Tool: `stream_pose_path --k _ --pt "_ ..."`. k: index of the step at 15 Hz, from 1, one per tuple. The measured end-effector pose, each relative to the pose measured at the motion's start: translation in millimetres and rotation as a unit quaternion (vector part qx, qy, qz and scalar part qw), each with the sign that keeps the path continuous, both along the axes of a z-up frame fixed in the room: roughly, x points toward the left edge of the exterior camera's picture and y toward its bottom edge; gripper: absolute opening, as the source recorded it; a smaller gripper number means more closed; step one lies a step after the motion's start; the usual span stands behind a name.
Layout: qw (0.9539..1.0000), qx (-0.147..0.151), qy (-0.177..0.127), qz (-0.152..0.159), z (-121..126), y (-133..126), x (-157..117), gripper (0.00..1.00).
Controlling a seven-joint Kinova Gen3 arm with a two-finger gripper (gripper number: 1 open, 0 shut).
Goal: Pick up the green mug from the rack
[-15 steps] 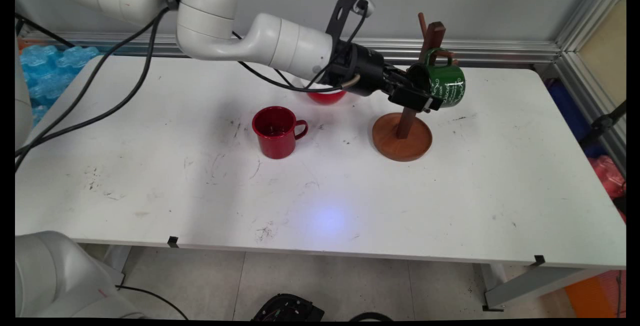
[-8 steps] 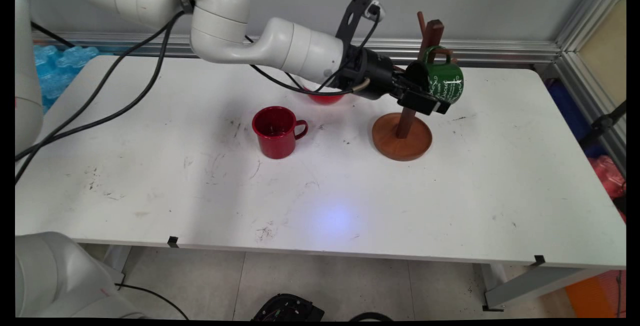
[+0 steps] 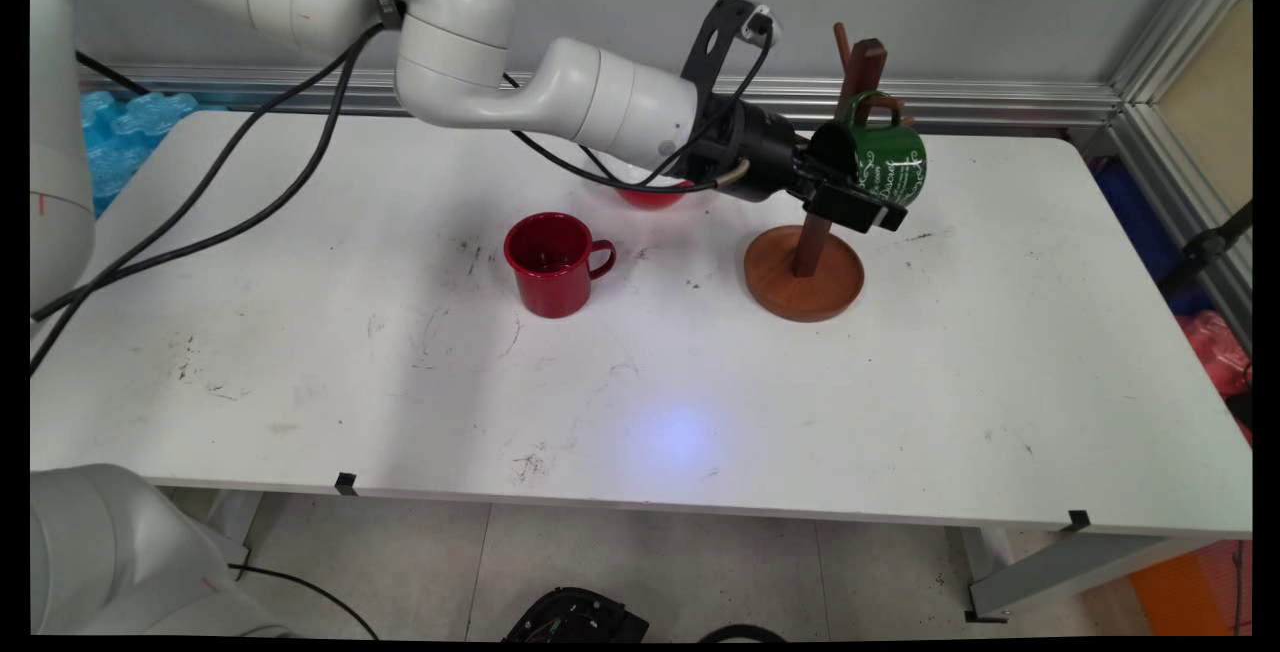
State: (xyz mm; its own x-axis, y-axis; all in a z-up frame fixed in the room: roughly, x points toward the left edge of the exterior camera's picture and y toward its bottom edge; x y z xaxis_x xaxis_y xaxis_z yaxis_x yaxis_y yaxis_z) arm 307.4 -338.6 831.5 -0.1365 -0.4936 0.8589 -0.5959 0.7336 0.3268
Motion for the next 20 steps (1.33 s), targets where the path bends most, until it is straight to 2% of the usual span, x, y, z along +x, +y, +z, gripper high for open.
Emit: stream_pose_path --k 20 --pt "0.9999 0.0 -0.009 -0.009 13.4 10.9 15.4 1.0"
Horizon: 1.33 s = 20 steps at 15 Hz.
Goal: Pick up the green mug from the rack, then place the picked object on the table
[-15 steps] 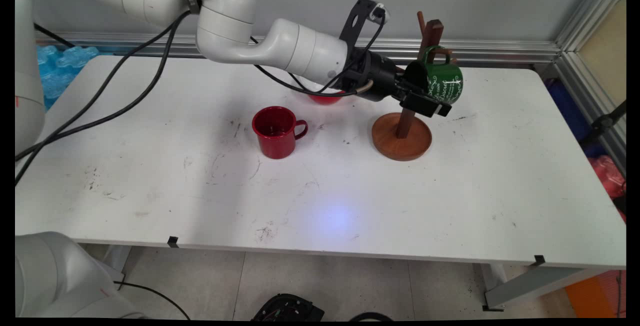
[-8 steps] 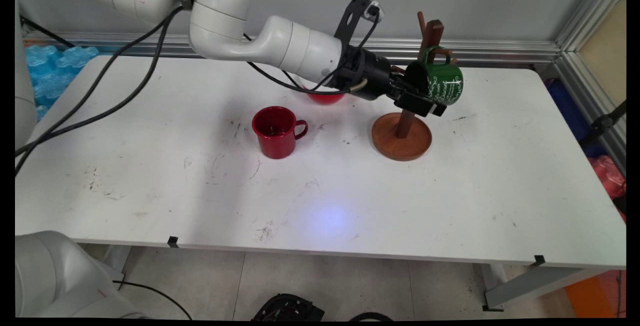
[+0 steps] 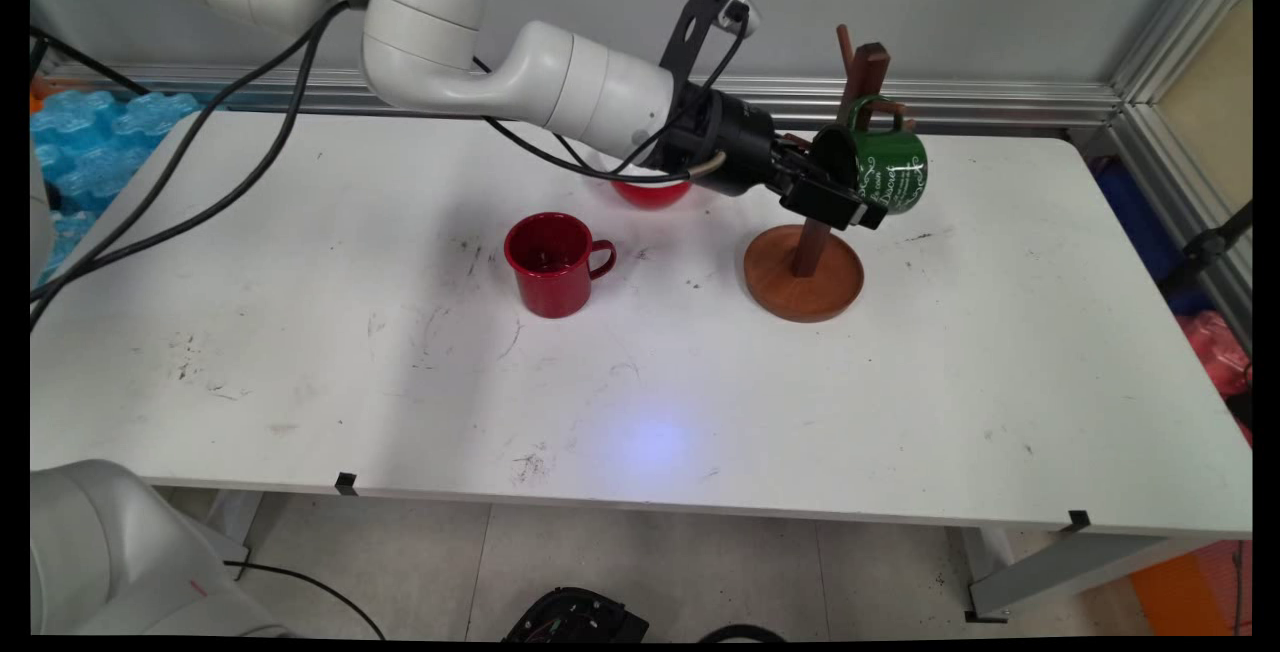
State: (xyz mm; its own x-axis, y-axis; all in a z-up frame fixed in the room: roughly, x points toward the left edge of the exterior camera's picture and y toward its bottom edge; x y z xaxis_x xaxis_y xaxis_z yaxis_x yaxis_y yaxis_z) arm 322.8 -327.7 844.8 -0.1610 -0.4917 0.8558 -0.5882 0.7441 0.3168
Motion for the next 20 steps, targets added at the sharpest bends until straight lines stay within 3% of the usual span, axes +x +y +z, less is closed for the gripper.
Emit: stream_pose_path --k 11,12,20 --pt "1.0 0.0 0.0 -0.007 7.4 6.1 5.2 1.0" --pt "1.0 -0.001 -0.001 -0.007 7.9 6.4 5.6 0.0" --pt "1.0 -0.006 -0.004 -0.004 11.5 7.7 11.5 0.0"
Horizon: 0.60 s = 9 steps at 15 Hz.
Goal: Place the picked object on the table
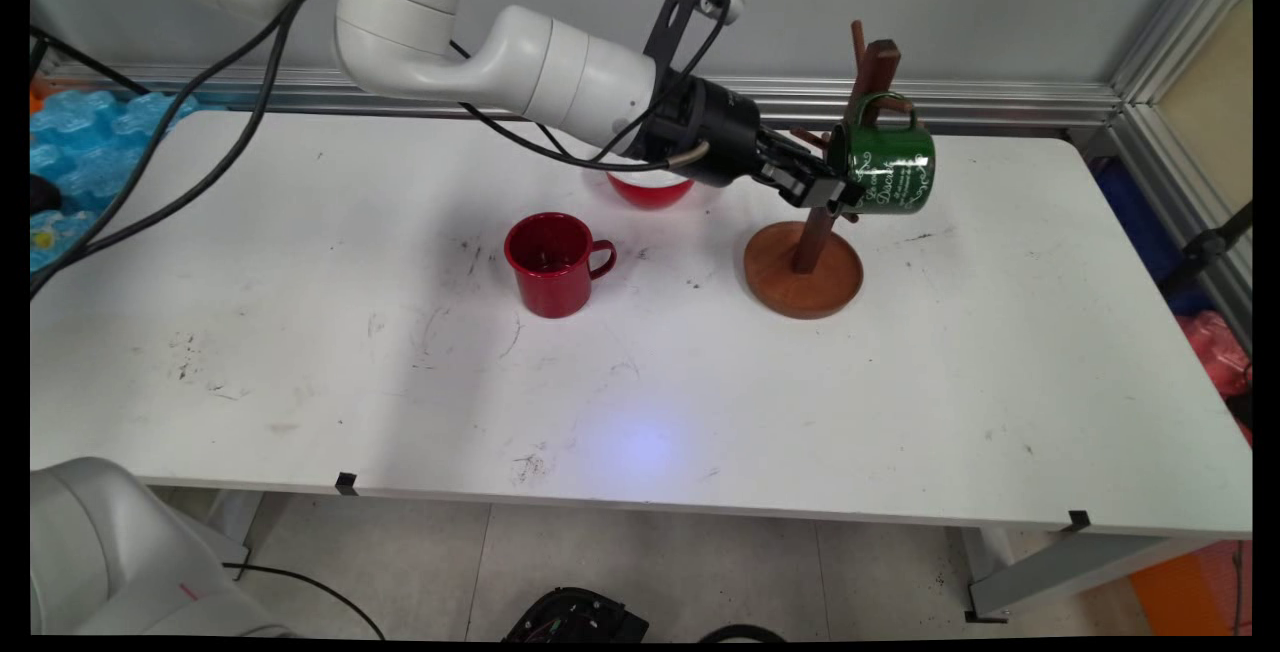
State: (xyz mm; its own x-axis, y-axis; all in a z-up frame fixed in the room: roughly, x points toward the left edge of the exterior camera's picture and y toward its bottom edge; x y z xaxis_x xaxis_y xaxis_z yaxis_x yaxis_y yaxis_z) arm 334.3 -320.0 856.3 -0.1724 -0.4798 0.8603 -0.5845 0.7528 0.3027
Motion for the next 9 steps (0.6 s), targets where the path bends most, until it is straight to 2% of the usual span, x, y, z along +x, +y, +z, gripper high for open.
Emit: stream_pose_path --k 9 --pt "1.0 0.0 -0.001 -0.001 2.6 2.5 2.1 0.0"
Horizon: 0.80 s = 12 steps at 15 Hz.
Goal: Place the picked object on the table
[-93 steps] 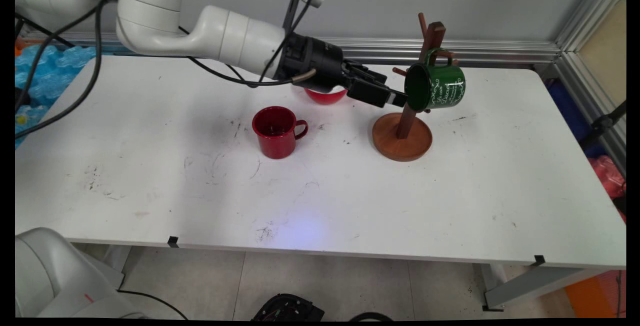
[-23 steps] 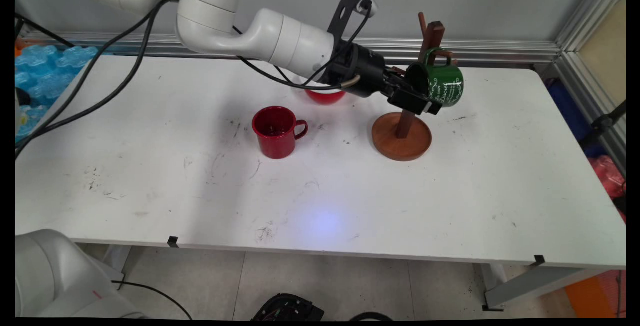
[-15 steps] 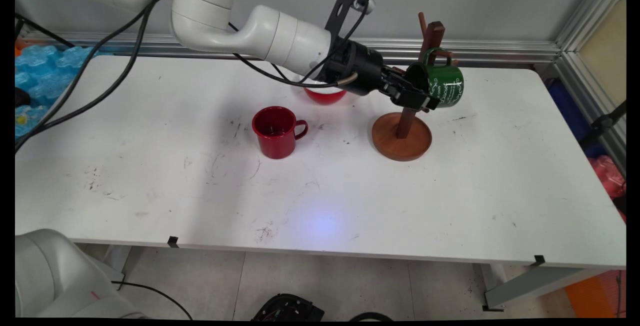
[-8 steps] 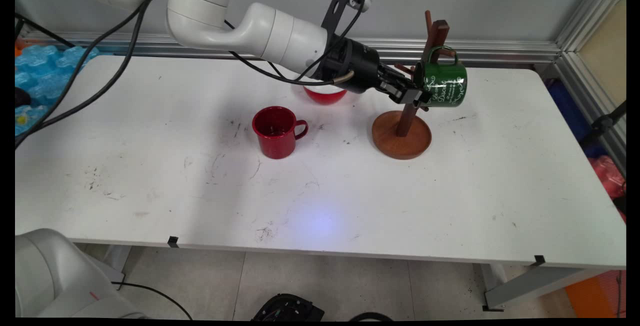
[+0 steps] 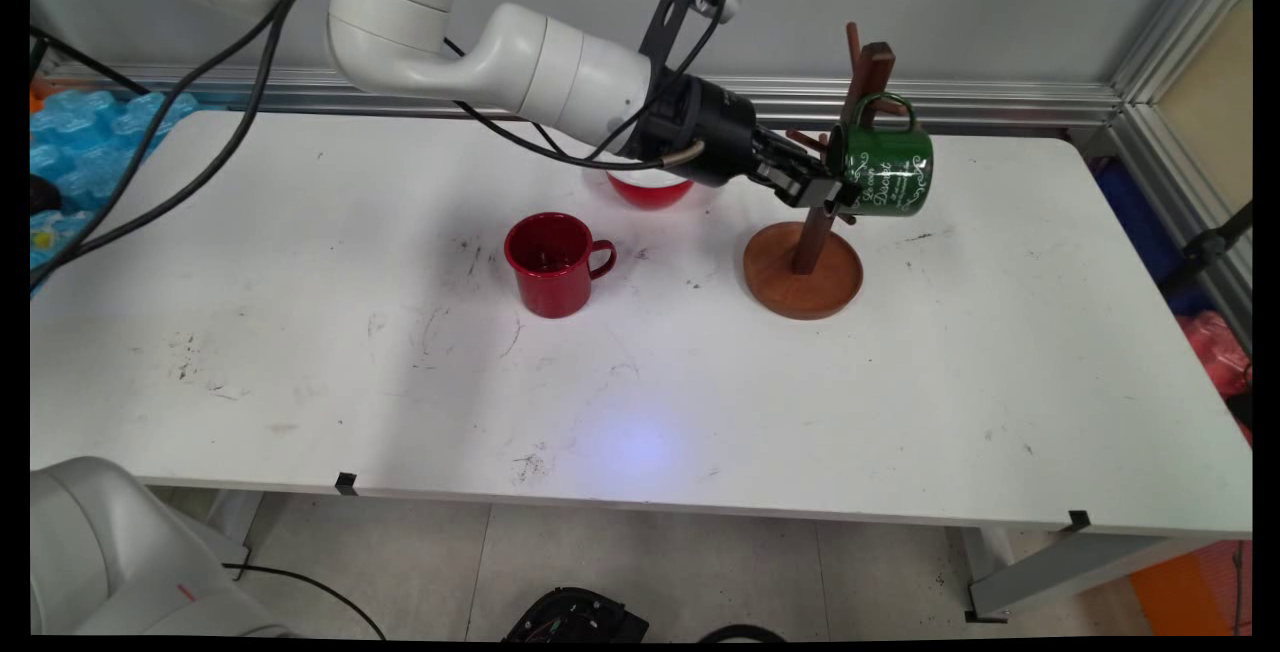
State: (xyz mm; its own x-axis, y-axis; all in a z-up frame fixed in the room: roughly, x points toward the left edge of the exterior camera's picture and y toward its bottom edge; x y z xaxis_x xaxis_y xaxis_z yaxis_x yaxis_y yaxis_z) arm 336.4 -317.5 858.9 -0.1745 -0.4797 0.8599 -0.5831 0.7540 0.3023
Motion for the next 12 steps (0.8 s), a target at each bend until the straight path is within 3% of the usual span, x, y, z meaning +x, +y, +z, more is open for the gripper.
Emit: stream_pose_path --k 12 --pt "1.0 -0.003 0.006 -0.002 12.5 5.7 0.0 0.0"
